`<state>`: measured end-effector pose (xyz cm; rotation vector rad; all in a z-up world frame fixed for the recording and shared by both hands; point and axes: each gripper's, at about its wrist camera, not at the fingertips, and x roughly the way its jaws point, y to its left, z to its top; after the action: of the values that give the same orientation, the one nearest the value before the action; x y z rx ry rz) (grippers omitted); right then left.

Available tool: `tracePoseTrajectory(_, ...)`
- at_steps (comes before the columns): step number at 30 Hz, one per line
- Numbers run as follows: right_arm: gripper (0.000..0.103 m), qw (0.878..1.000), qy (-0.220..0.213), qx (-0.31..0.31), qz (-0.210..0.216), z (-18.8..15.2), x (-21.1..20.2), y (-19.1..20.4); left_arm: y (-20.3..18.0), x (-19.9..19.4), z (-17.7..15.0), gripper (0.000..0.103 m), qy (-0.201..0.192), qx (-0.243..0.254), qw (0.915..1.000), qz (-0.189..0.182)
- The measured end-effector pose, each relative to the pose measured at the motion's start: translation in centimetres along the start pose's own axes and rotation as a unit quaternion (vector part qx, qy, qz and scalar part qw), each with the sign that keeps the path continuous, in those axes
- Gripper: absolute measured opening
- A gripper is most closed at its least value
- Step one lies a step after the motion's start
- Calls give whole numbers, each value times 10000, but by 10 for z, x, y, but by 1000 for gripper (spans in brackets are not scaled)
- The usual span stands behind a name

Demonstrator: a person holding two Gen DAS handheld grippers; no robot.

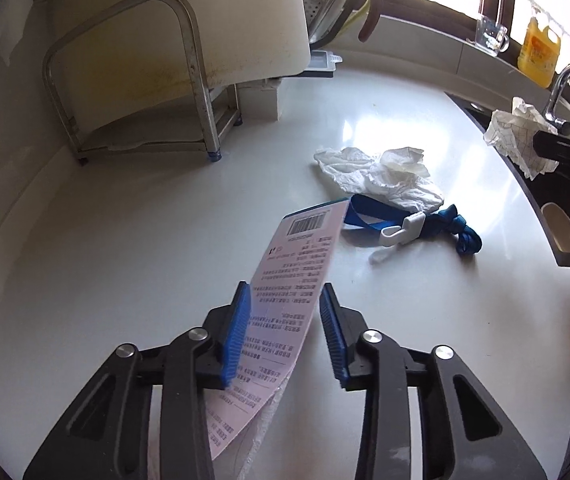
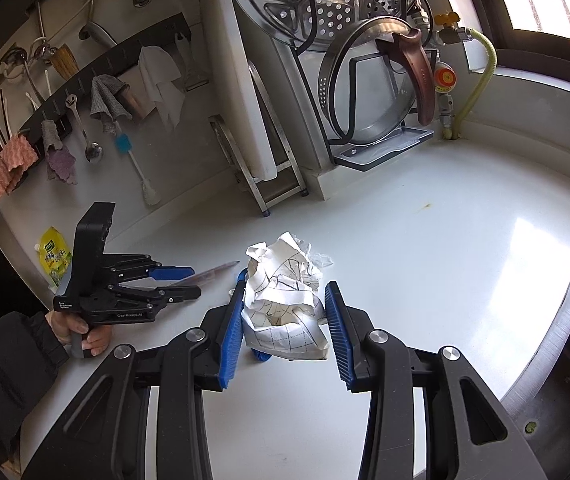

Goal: Collect trash
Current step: 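Lift paper and receipt and carry both tools over the grey bin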

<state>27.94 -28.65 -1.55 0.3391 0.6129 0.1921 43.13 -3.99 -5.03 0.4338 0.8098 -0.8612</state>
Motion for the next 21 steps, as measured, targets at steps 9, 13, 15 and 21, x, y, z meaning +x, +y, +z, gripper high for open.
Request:
tracePoseTrajectory(9,38,9999,-32,-148,48,-2,-1,10,-30,-46,-4,15,-342,-655,9962,469)
tracePoseTrajectory(13,38,9997,-60,-200,139,-4,-3,18,-49,-65,-11,15,-340,-922,9927,702)
tracePoseTrajectory(15,38,9995,-69,-202,226,-8,-7,23,-60,-79,-16,15,-435,-1109,9896,803)
tracePoseTrajectory(21,38,9992,-162,-292,198,-30,-40,40,-103,-125,-41,15,-644,-1642,9759,1281)
